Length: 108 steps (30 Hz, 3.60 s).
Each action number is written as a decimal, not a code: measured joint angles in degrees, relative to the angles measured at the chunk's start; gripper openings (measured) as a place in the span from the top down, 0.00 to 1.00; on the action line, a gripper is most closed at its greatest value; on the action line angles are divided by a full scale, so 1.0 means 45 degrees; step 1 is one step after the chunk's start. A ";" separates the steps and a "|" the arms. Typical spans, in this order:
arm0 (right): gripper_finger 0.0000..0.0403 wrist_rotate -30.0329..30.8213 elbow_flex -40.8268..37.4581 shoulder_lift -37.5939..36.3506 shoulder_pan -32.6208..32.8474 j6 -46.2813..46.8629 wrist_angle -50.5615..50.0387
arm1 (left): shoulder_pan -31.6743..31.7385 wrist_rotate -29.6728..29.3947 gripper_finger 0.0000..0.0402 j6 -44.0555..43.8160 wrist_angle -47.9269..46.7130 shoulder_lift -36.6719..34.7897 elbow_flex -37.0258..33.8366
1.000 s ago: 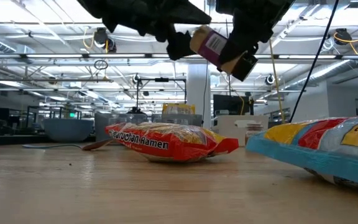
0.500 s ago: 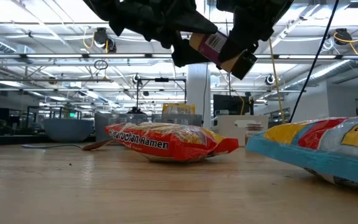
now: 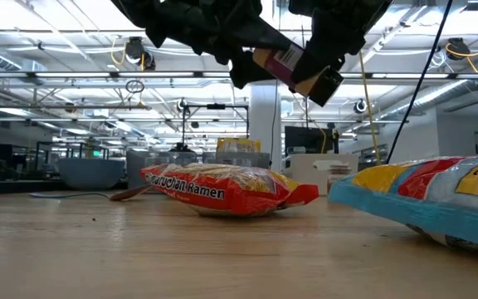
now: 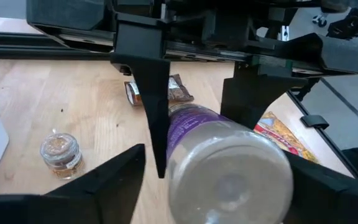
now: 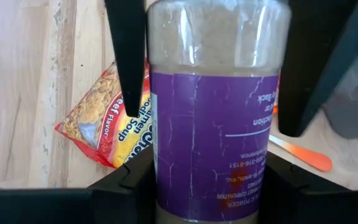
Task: Pick & Place Food Item
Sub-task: Put the purple seasoning bottle into the white bin
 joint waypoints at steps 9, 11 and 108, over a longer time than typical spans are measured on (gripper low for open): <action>0.56 0.0041 0.0000 0.0000 -0.0010 0.0083 -0.0018 | -0.0010 -0.0042 0.43 0.0036 0.0048 0.0000 0.0000; 0.56 0.0049 -0.0005 0.0000 -0.0010 0.0083 -0.0018 | -0.0010 -0.0053 0.43 0.0053 0.0063 0.0000 0.0000; 0.36 0.9097 -0.7732 -0.0340 0.2975 -1.8267 2.0917 | 0.2429 0.4673 0.51 -0.0073 0.0527 -0.2526 0.0000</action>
